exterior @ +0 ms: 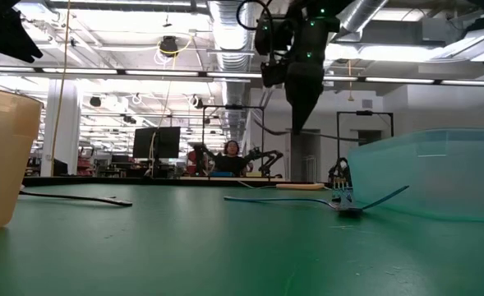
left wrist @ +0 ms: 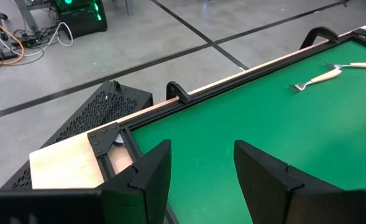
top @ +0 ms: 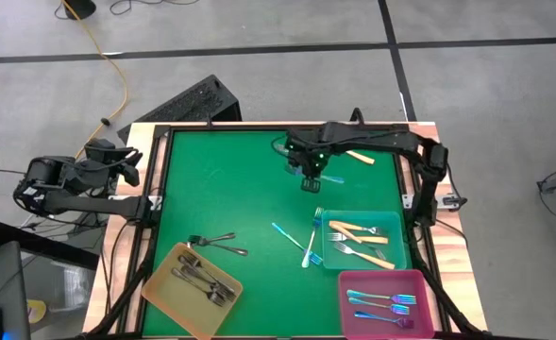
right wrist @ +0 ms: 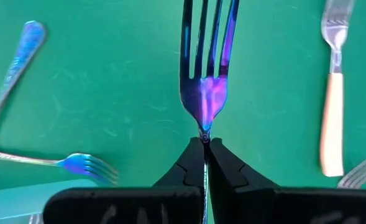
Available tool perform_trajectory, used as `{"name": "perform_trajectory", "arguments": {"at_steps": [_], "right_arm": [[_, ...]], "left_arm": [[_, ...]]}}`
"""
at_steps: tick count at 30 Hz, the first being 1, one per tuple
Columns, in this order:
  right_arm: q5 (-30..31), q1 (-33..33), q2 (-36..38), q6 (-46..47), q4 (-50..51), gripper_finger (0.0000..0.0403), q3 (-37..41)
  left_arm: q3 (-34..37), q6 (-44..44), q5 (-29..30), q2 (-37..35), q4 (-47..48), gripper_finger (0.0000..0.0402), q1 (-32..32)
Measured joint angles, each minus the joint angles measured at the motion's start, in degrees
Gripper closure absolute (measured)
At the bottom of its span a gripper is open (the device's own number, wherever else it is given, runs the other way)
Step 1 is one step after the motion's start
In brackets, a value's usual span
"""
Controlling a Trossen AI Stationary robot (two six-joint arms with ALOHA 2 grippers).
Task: Sort silverware by color (type)
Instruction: Put the purple fork into the pink bin
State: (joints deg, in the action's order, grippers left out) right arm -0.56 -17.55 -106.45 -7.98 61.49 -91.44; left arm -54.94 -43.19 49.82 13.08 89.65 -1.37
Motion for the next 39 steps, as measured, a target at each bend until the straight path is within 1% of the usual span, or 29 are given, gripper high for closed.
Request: {"name": "perform_trajectory", "arguments": {"at_steps": [2, 6, 11, 18, 28, 33, 35, 39], "right_arm": [[-0.1, 1.3, 0.0, 0.4, 0.0, 0.0381, 0.0], [-2.6, 3.8, 0.0, 0.8, 0.5, 0.0381, 0.0], [-2.7, 7.1, 0.9, 2.3, 2.1, 0.0381, 0.0], [-2.7, 11.1, 4.9, 5.3, 3.5, 0.0381, 0.0], [-2.1, 16.7, 11.9, 13.7, 6.5, 0.0381, 0.0], [-0.8, 21.3, 14.2, 17.6, 10.5, 0.0381, 0.0], [0.5, 23.8, 14.6, 19.6, 12.1, 0.0381, 0.0], [0.9, 29.4, 16.0, 23.7, 13.7, 0.0377, 0.0]], "left_arm": [[0.0, 0.0, 0.0, 0.0, 0.0, 0.0243, 0.0], [0.0, 0.0, 0.0, 0.0, 0.0, 0.0243, 0.0], [0.0, -0.1, 0.0, 0.0, 0.0, 0.0243, 0.0], [0.0, -0.1, 0.0, 0.0, 0.1, 0.0243, 0.0], [0.0, -1.1, -0.7, 0.0, 0.1, 0.0243, 0.0], [0.0, -2.7, -0.9, 0.0, 0.1, 0.0243, 0.0], [0.0, -3.4, -1.0, 0.0, 0.1, 0.0243, 0.0], [0.0, -4.4, -1.1, 0.0, 0.1, 0.0243, 0.0]]}}
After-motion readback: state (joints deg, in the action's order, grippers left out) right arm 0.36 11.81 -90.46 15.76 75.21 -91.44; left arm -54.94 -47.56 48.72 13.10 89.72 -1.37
